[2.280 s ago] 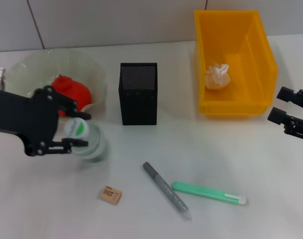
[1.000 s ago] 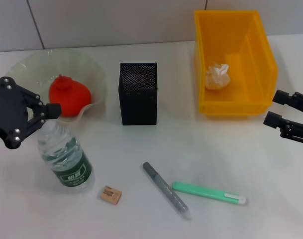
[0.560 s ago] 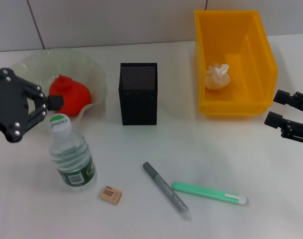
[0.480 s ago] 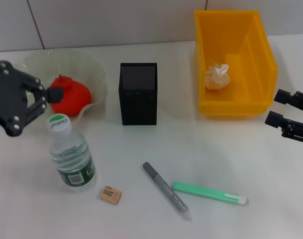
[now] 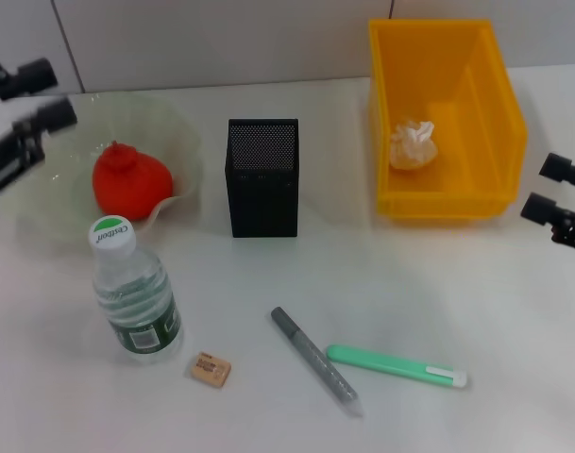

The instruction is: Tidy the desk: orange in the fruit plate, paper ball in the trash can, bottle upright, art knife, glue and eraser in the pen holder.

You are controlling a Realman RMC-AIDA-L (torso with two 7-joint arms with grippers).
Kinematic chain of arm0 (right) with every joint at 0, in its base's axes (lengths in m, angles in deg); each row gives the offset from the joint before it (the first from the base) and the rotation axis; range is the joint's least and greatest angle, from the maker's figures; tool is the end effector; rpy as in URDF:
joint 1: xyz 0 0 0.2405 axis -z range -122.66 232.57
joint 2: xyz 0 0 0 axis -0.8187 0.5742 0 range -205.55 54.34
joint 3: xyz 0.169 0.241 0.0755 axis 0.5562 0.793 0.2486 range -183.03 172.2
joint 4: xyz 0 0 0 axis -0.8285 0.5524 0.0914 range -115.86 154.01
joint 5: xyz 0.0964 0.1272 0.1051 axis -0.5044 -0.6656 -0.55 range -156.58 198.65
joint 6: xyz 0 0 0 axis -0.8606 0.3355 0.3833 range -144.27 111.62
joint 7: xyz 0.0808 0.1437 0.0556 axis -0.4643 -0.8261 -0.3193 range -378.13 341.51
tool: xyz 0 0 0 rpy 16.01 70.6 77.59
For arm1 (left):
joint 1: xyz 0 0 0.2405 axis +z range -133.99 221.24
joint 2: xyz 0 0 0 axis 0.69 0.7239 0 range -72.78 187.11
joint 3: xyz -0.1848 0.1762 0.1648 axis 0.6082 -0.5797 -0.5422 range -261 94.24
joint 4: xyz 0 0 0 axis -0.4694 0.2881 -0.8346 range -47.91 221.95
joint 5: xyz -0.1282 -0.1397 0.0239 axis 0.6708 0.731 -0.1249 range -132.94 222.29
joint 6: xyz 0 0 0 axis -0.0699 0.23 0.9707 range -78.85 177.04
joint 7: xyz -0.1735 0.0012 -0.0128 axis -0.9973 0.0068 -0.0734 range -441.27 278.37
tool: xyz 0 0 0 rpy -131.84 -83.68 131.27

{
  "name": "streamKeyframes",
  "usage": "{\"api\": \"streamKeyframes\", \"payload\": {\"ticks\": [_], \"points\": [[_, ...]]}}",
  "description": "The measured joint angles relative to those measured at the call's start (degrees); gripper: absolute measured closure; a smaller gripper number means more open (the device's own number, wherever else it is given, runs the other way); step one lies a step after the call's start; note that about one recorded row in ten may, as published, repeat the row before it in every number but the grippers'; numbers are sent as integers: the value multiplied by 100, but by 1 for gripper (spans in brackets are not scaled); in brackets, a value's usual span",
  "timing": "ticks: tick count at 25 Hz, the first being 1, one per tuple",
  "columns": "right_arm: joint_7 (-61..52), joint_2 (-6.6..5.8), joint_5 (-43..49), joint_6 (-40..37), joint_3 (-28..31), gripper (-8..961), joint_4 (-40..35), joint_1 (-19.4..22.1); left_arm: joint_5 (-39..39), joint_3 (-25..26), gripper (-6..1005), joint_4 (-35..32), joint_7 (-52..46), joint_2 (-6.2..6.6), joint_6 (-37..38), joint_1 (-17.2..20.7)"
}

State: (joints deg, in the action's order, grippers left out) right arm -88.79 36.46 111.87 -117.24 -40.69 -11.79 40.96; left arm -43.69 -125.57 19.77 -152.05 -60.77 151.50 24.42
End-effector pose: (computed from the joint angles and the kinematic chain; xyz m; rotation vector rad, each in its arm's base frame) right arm 0.3392 0.2753 0.0432 -2.3024 0.6451 1.0870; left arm -0.2229 0.3131 0.0656 -2.4624 0.1961 -0.9039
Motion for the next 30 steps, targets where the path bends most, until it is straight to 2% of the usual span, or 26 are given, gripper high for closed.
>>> {"api": "streamKeyframes", "payload": {"ticks": [2,3,4,5,9,10,12,18,20,24,26,27,28,29,30], "points": [[0,7,-4,-4,95,108,-4,-3,0,0,877,0,0,0,0,0],[2,11,-2,-5,137,108,-6,-12,95,96,822,667,382,-12,224,94],[2,11,-2,-5,137,108,-6,-12,129,97,795,883,547,-37,283,164],[29,16,3,6,182,108,-7,-28,129,97,769,883,547,-37,283,164],[72,25,5,-19,236,108,-16,-30,460,100,662,1583,968,-44,403,369],[73,23,16,-60,242,108,-27,-33,460,100,612,1583,968,-44,403,369],[71,3,25,-89,225,108,-32,-38,526,79,511,1985,1458,-19,580,521],[61,-14,32,-91,195,108,-134,-47,-146,-32,237,2568,2109,-2,716,647],[-35,-15,52,-94,188,107,-220,-62,-366,-35,155,3226,2465,-11,609,583],[-391,-13,247,-108,180,107,-506,-93,-421,-35,154,3608,2619,-18,516,600],[-903,68,606,-155,178,107,-1157,-150,-452,-35,153,3679,2654,-34,491,650],[-903,68,606,-155,178,107,-1157,-150,-452,-35,153,3679,2654,-34,491,650],[-1406,182,880,-144,179,107,-1707,-240,-470,-31,153,3884,2879,-39,447,696],[-1406,182,880,-144,179,107,-1707,-240,-470,-31,152,3884,2879,-39,447,696],[-1808,247,1124,-131,180,107,-2093,-392,-474,-30,152,4028,3077,-34,451,726]]}}
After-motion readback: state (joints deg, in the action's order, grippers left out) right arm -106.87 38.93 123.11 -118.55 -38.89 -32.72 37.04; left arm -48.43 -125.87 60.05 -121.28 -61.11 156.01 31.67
